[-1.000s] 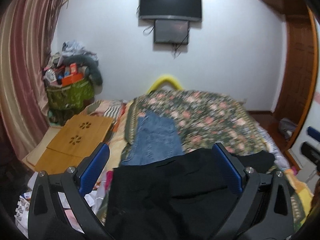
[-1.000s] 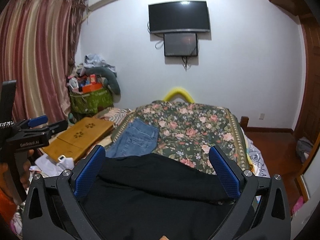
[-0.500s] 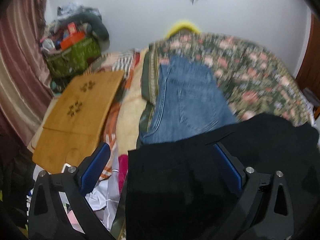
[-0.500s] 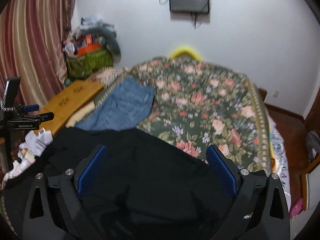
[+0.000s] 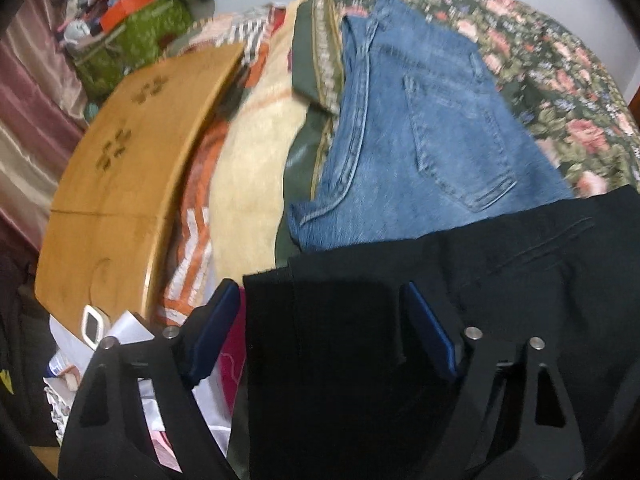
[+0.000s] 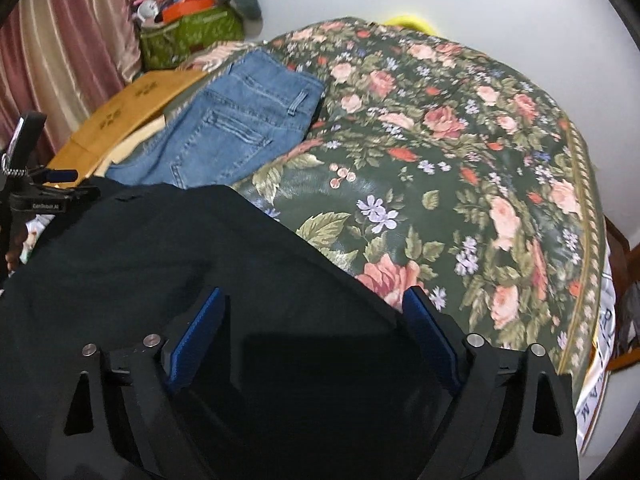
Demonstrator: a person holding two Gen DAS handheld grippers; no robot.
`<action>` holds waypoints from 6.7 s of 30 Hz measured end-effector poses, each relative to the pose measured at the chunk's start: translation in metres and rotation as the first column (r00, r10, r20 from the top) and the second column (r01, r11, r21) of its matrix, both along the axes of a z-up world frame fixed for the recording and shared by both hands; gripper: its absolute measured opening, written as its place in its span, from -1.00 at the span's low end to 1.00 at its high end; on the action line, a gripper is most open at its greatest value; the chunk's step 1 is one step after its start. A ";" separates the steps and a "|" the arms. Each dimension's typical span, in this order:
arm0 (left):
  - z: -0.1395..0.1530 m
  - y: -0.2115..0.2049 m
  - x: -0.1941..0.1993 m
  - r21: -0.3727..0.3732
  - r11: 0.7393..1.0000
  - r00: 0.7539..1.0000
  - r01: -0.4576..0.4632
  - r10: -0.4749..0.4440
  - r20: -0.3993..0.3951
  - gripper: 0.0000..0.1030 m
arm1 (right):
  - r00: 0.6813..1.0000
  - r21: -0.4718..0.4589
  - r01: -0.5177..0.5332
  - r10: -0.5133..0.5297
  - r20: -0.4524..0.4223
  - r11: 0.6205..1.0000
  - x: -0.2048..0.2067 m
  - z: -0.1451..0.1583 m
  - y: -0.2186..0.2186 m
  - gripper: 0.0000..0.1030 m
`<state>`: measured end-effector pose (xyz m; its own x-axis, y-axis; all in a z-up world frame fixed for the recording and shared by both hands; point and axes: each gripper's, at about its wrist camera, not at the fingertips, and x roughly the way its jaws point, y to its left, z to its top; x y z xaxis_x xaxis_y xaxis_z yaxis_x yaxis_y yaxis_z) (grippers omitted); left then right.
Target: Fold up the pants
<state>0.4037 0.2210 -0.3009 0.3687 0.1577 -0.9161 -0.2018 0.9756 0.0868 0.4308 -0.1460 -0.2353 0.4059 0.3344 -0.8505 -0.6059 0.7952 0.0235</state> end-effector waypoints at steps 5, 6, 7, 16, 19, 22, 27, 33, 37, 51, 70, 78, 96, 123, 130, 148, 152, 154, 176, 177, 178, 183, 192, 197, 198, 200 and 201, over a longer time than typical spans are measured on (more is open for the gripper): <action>-0.021 0.005 0.003 -0.032 0.999 0.999 -0.003 0.002 -0.041 0.36 | 0.999 0.046 -0.011 0.012 -0.038 0.999 0.017 -0.009 0.002 0.55; -0.021 0.004 0.003 -0.023 1.000 0.999 0.000 -0.001 -0.038 0.33 | 0.999 0.055 -0.012 0.015 -0.046 0.998 0.018 -0.009 0.003 0.49; -0.021 0.002 0.003 -0.010 1.000 0.999 0.005 -0.005 -0.034 0.26 | 0.999 0.059 -0.016 0.019 -0.051 0.998 0.018 -0.010 0.004 0.44; -0.009 0.001 -0.010 0.017 1.000 1.000 0.011 -0.011 -0.005 -0.49 | 0.997 0.063 -0.067 0.069 -0.036 0.996 0.009 -0.012 0.011 -0.44; -0.003 -0.002 -0.013 0.012 1.000 1.000 0.016 -0.017 0.005 -0.64 | 0.997 0.054 -0.071 0.072 -0.020 0.996 0.003 -0.010 0.012 -0.68; 0.007 -0.005 -0.018 -0.001 1.000 0.999 0.016 -0.016 0.033 -0.71 | 0.998 0.045 -0.064 0.064 0.008 0.997 -0.001 -0.007 0.010 -0.84; 0.035 -0.013 -0.026 0.017 1.000 0.995 0.024 -0.025 0.095 -0.80 | 0.998 0.075 -0.050 0.047 0.037 0.996 -0.013 0.007 0.003 -0.91; 0.105 -0.022 -0.048 0.040 0.999 0.970 0.037 -0.046 0.240 -0.82 | 0.991 0.125 0.008 -0.025 0.134 0.992 -0.028 0.049 -0.015 -0.91; 0.147 -0.033 -0.069 0.073 0.996 0.944 0.046 -0.067 0.324 -0.82 | 0.981 0.156 0.020 -0.050 0.188 0.988 -0.044 0.081 -0.023 -0.91; 0.167 -0.047 -0.190 0.122 0.992 0.923 0.029 -0.074 0.376 -0.86 | 0.972 0.190 -0.022 -0.023 0.233 0.982 -0.158 0.114 -0.041 -0.91; 0.082 -0.041 -0.293 0.092 0.995 0.973 -0.040 0.017 0.231 -0.86 | 0.994 0.197 -0.010 -0.011 0.104 0.980 -0.259 0.050 -0.047 -0.90; 0.087 -0.027 -0.313 0.065 0.995 0.974 -0.072 0.056 0.220 -0.86 | 0.997 0.194 0.019 -0.032 0.064 0.981 -0.266 0.046 -0.052 -0.77; 0.158 -0.085 -0.259 0.074 0.995 0.934 0.071 -0.093 0.346 0.90 | 0.967 0.179 0.106 -0.143 0.210 0.978 -0.244 0.098 -0.093 0.61; 0.100 -0.153 -0.068 0.070 0.957 0.935 0.283 -0.291 0.201 0.96 | 0.977 0.119 0.153 -0.132 -0.166 0.981 -0.015 -0.027 -0.071 0.24; 0.081 -0.155 -0.058 0.046 0.955 0.942 0.292 -0.295 0.158 0.96 | 0.980 0.121 0.136 -0.115 -0.161 0.983 -0.002 -0.045 -0.067 -0.40; 0.124 -0.218 -0.102 0.090 0.913 0.895 0.399 -0.409 0.180 0.96 | 0.942 0.304 0.291 -0.328 0.077 0.907 -0.069 0.084 -0.168 -0.84; 0.126 -0.245 -0.108 0.032 0.896 0.883 0.443 -0.442 0.157 0.96 | 0.916 0.331 0.306 -0.371 0.152 0.893 -0.088 0.125 -0.192 -0.85; 0.121 -0.261 -0.113 0.017 0.879 0.870 0.476 -0.474 0.134 0.96 | 0.901 0.344 0.316 -0.393 0.182 0.884 -0.104 0.139 -0.208 -0.85; 0.075 -0.332 -0.148 0.007 0.850 0.850 0.527 -0.527 0.030 0.96 | 0.842 0.134 0.537 -0.537 -0.039 0.833 -0.196 -0.009 -0.287 -0.73; 0.075 -0.333 -0.148 0.012 0.850 0.849 0.527 -0.527 0.032 0.96 | 0.836 0.125 0.548 -0.546 -0.047 0.827 -0.199 -0.013 -0.287 -0.65; 0.076 -0.333 -0.149 0.017 0.849 0.849 0.527 -0.528 0.035 0.96 | 0.829 0.112 0.559 -0.556 -0.052 0.822 -0.201 -0.016 -0.287 -0.55; 0.076 -0.331 -0.149 0.014 0.853 0.852 0.522 -0.523 0.043 0.96 | 0.789 0.098 0.614 -0.612 -0.060 0.783 -0.216 -0.016 -0.294 -0.10; 0.099 -0.313 -0.158 0.033 0.874 0.866 0.485 -0.486 0.120 0.96 | 0.757 0.274 0.653 -0.619 -0.209 0.706 -0.258 -0.006 -0.287 0.28; 0.113 -0.289 -0.164 0.080 0.890 0.875 0.450 -0.457 0.160 0.96 | 0.705 0.321 0.708 -0.605 -0.369 0.629 -0.260 -0.032 -0.281 0.28; 0.114 -0.285 -0.165 0.090 0.893 0.878 0.442 -0.451 0.163 0.96 | 0.687 0.322 0.725 -0.606 -0.401 0.608 -0.259 -0.039 -0.281 0.28; 0.115 -0.274 -0.169 0.106 0.899 0.884 0.425 -0.437 0.167 0.96 | 0.666 0.330 0.744 -0.597 -0.448 0.582 -0.254 -0.051 -0.280 0.28; 0.114 -0.269 -0.171 0.112 0.902 0.887 0.416 -0.430 0.166 0.96 | 0.663 0.340 0.746 -0.591 -0.460 0.573 -0.252 -0.054 -0.280 0.28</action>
<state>0.2327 -0.0476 -0.1871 0.5740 0.0119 -0.8188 0.2099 0.9643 0.1611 0.1788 -0.4258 -0.2893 0.4655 0.4352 -0.7706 0.1929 0.7999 0.5683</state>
